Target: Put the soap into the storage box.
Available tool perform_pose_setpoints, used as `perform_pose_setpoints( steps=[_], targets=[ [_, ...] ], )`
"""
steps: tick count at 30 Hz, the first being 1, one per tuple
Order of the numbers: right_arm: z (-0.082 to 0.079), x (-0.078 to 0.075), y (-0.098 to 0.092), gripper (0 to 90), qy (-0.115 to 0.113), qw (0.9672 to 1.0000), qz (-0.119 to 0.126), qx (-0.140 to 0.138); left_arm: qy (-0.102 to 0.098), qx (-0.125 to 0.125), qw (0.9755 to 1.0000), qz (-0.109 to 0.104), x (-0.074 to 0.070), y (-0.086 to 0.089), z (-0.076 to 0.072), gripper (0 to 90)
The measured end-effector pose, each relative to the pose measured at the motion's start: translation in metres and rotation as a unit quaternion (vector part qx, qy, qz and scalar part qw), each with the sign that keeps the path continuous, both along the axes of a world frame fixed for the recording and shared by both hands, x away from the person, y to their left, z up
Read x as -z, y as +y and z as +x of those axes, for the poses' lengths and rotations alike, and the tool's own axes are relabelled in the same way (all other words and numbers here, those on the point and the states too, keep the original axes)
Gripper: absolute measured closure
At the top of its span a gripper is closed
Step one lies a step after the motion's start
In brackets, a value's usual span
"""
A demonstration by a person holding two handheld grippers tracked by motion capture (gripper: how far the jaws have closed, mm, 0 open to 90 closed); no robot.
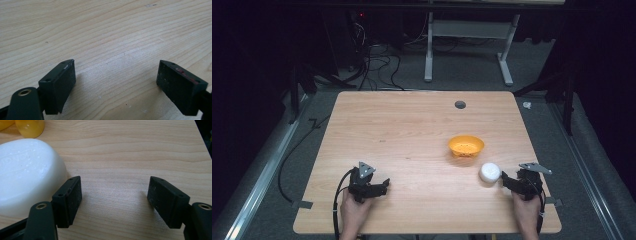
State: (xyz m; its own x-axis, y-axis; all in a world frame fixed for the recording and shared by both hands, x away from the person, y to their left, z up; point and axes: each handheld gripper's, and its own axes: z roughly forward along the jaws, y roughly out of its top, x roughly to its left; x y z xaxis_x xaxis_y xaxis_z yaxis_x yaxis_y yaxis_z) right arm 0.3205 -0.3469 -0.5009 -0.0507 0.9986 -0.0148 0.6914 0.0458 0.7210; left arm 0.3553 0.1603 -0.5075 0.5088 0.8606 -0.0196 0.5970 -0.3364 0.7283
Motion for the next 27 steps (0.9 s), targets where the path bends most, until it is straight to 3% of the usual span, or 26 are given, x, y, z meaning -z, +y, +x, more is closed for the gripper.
perform_pose_setpoints(
  steps=[27],
  targets=[
    [-0.0001, -0.0001, 0.0001, 27.3, 0.001, 1.0000, 0.002, -0.001, 0.001, -0.001, 1.0000, -0.001, 0.0000, -0.0001, -0.0001, 16.1]
  ],
)
